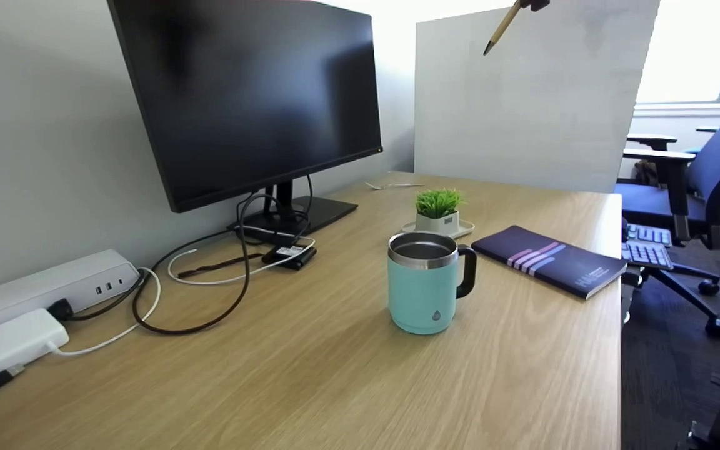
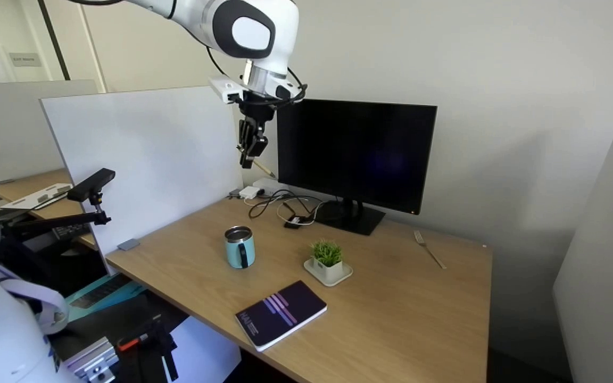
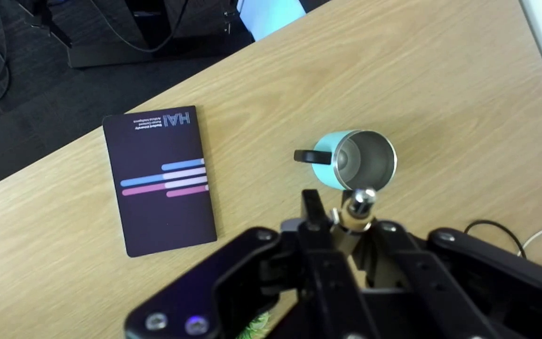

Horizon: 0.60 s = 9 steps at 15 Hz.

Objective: Pick the pen and put it in the cup

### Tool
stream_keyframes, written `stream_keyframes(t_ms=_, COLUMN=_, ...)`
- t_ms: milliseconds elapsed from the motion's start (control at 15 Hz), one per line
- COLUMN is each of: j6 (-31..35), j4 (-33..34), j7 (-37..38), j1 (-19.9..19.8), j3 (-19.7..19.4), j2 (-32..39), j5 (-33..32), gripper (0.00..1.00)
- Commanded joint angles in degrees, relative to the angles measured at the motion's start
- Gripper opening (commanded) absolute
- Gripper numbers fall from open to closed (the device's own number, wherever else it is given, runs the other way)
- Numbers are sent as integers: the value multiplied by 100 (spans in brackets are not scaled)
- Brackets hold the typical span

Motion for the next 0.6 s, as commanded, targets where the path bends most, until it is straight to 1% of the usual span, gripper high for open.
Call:
stream_keyframes(t_ms=0, j6=87, j4=-153, j7=-112, j1=59, j3=89, j2=59, j5=86, gripper=4)
stream_keyframes(t_ms=200, j6=-21, j4=25, j7=4, j1=150, j3=188, j2=473, j5=80, gripper=4)
stream_keyframes(t_ms=533, j6=-153, j4=484, j7=382, j1=282, j3=279, j2=1420, j5=14, gripper=4)
